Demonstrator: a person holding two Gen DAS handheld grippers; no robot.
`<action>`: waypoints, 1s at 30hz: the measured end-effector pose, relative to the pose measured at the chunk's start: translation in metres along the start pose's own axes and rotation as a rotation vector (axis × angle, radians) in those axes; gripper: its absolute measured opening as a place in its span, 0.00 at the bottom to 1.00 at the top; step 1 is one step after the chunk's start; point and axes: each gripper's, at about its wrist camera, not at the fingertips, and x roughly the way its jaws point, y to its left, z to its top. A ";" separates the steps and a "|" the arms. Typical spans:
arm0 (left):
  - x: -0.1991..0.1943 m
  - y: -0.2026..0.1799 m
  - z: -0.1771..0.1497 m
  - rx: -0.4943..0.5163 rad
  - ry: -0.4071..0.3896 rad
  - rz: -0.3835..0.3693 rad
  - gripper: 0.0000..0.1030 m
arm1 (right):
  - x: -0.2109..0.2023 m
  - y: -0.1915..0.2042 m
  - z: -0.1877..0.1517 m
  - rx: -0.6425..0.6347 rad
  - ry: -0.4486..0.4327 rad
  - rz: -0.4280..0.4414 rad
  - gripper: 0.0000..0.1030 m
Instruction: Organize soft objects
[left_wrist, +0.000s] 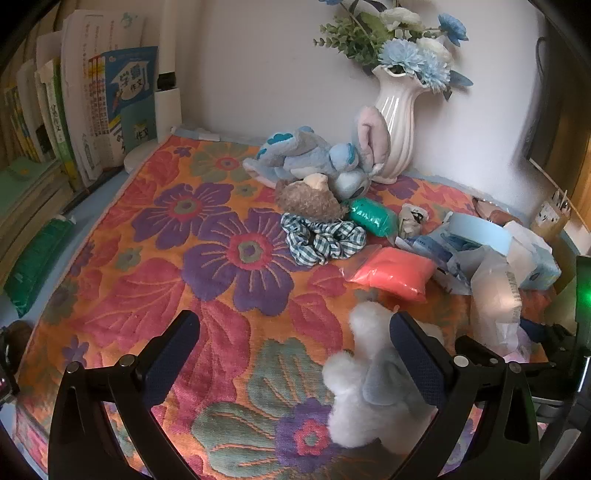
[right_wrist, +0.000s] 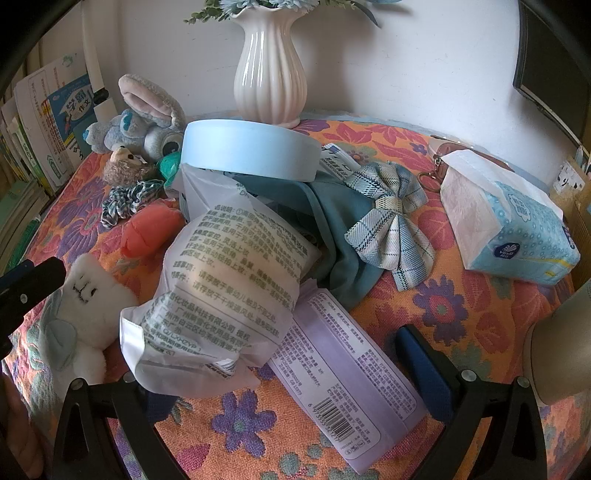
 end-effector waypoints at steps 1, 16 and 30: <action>0.001 -0.001 0.000 0.006 0.004 0.007 1.00 | 0.000 0.000 0.000 0.000 0.000 0.000 1.00; -0.001 -0.014 -0.002 0.065 -0.015 0.087 1.00 | 0.000 0.000 0.001 0.000 0.000 0.000 1.00; -0.002 -0.013 -0.002 0.072 -0.020 0.075 1.00 | 0.000 0.000 0.000 0.000 0.000 -0.001 1.00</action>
